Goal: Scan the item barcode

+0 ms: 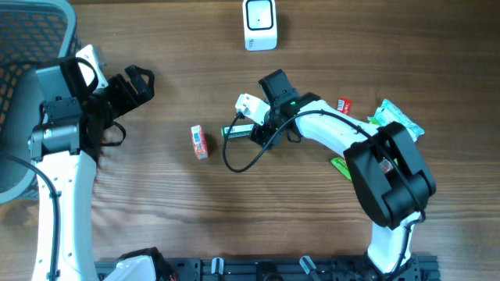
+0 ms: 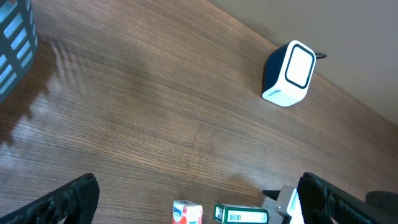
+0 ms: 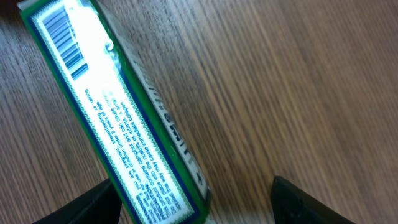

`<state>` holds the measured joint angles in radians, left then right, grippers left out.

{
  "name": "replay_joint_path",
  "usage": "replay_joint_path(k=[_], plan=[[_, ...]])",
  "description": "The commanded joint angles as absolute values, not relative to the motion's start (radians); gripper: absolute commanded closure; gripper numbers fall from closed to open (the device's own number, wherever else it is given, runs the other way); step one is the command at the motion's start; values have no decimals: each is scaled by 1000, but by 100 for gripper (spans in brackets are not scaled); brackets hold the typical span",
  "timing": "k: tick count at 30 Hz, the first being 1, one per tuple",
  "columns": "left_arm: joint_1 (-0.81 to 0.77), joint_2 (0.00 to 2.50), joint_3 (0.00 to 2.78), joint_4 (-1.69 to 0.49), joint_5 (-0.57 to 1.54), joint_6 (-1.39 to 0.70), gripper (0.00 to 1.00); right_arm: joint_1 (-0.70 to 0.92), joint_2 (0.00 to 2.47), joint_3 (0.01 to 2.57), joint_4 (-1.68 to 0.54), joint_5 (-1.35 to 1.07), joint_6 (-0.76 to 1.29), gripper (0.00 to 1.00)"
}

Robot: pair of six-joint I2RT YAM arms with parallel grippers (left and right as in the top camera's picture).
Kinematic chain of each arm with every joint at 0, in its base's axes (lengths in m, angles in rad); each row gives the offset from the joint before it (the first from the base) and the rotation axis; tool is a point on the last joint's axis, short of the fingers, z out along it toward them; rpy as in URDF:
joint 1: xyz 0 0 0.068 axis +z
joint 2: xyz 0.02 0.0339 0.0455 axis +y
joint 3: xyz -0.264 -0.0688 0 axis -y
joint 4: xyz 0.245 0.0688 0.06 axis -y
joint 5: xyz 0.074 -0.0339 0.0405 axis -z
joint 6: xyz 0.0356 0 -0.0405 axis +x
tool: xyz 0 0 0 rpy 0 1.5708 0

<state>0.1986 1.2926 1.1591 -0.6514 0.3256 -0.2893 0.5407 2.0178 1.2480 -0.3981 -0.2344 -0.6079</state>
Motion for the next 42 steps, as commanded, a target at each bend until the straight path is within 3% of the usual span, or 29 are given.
replay_joint_path(k=[1, 9, 11, 12, 13, 16, 17, 18, 20, 25, 42], plan=[[203, 1296, 1173, -648, 320, -273, 0, 544, 1910, 1251, -398, -226, -620, 23], [203, 1296, 1173, -648, 320, -273, 0, 544, 1859, 1250, -438, -270, -537, 25], [203, 1296, 1173, -648, 320, -273, 0, 544, 1859, 1250, -456, -344, -499, 30], [203, 1296, 1173, -648, 320, -273, 0, 545, 1859, 1250, -464, -363, -482, 34], [203, 1296, 1173, -648, 320, -272, 0, 545, 1859, 1248, -480, -364, -460, 46], [203, 1296, 1173, -648, 320, -273, 0, 544, 1859, 1232, -487, -365, -461, 57], [203, 1296, 1173, -648, 320, -273, 0, 545, 1859, 1226, -489, -365, -459, 73], [203, 1296, 1173, -648, 320, -272, 0, 545, 1859, 1217, -489, -365, -438, 83], [203, 1296, 1173, -648, 320, -273, 0, 545, 1859, 1208, -494, -366, -387, 90], [203, 1296, 1173, -648, 320, -272, 0, 554, 1860, 1166, -478, -436, -278, 92], [203, 1296, 1173, -648, 320, -273, 0, 606, 1915, 1151, -407, -381, -279, 92]])
